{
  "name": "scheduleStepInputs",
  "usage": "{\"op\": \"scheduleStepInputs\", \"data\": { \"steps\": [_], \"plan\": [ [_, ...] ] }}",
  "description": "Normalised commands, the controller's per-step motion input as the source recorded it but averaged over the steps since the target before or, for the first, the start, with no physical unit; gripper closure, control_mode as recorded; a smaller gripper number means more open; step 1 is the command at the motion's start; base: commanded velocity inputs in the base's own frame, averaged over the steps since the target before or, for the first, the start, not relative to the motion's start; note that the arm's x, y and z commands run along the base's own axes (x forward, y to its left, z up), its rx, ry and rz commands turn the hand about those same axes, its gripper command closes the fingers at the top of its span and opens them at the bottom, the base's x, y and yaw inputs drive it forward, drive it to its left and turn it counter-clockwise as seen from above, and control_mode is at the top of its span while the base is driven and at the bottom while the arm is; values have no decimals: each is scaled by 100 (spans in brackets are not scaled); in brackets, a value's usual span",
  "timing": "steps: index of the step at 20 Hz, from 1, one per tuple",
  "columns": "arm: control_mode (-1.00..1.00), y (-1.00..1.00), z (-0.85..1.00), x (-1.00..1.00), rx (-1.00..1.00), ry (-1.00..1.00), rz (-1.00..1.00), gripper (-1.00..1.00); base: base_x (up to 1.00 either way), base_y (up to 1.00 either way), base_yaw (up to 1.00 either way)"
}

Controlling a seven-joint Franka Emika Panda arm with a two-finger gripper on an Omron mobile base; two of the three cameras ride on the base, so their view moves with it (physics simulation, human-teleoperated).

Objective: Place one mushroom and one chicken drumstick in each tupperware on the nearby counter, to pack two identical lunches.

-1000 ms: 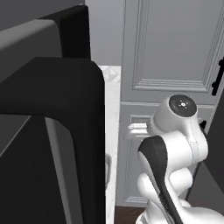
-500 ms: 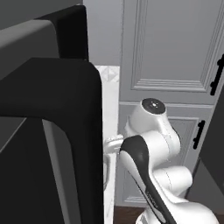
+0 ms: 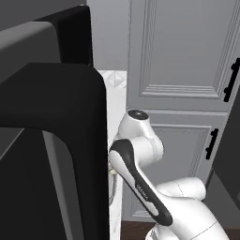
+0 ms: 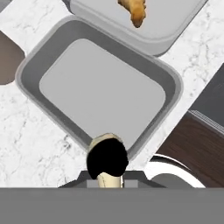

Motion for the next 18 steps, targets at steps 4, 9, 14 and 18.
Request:
{"op": "scheduleStepInputs", "data": {
  "steps": [4, 9, 14, 18],
  "plan": [
    [-100, 49, -63, 59, 0, 11, 8, 100, 0, 0, 0],
    [-100, 50, -66, 63, -1, 10, 3, 100, 0, 0, 0],
    [-100, 55, -67, 37, -5, 10, 0, 100, 0, 0, 0],
    [-100, 38, -46, 34, -2, 6, 0, 100, 0, 0, 0]
  ]
}}
